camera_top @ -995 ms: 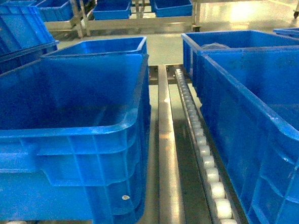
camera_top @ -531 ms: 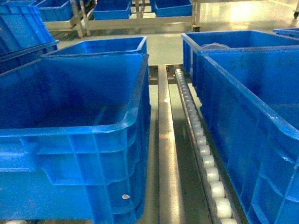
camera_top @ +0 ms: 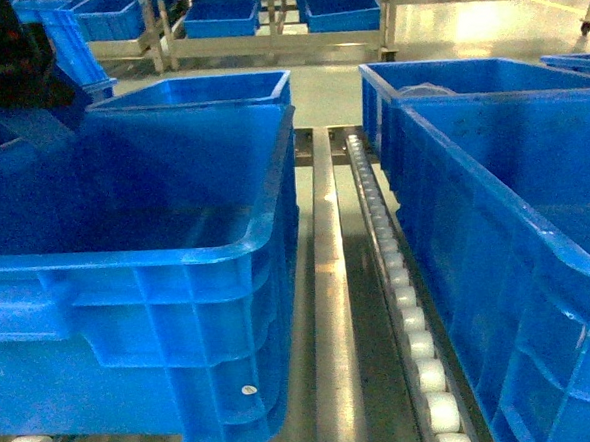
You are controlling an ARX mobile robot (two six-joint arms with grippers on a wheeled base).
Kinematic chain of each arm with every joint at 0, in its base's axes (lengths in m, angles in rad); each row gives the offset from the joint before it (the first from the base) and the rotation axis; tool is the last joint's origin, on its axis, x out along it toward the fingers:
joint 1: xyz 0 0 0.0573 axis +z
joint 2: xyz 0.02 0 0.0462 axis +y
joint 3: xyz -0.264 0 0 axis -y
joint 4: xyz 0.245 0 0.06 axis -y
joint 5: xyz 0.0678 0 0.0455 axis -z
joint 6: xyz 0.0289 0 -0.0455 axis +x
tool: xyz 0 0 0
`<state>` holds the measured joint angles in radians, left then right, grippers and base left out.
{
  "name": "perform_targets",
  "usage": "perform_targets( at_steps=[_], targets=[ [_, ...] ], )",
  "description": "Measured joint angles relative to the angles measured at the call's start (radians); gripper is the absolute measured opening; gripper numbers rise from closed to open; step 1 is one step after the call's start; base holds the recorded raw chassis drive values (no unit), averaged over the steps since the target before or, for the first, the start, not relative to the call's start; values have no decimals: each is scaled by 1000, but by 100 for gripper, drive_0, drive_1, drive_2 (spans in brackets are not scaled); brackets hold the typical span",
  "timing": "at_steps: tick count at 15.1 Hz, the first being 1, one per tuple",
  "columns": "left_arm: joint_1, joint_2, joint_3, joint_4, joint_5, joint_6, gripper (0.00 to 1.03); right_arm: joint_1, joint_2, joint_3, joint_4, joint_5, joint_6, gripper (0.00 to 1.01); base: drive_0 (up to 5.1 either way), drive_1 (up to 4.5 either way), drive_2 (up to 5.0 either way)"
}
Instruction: Sort blue parts and orange caps into right shelf containers
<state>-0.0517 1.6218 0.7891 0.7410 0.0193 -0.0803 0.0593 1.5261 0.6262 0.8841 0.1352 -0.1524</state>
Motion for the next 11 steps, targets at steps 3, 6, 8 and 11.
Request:
perform_targets(
  at_steps=[3, 6, 8, 11],
  targets=[
    [1, -20, 0, 5, 14, -4, 74, 1, -4, 2, 12, 1, -5, 73, 0, 0, 0],
    [9, -29, 0, 16, 20, -8, 87, 0, -5, 8, 14, 7, -6, 85, 0, 0, 0],
    [18, -30, -2, 16, 18, -12, 98, 0, -4, 8, 11, 18, -6, 96, 0, 0, 0],
    [23, -36, -13, -3, 0, -22, 98, 1, -2, 8, -9, 71, -14, 98, 0, 0, 0]
  ],
)
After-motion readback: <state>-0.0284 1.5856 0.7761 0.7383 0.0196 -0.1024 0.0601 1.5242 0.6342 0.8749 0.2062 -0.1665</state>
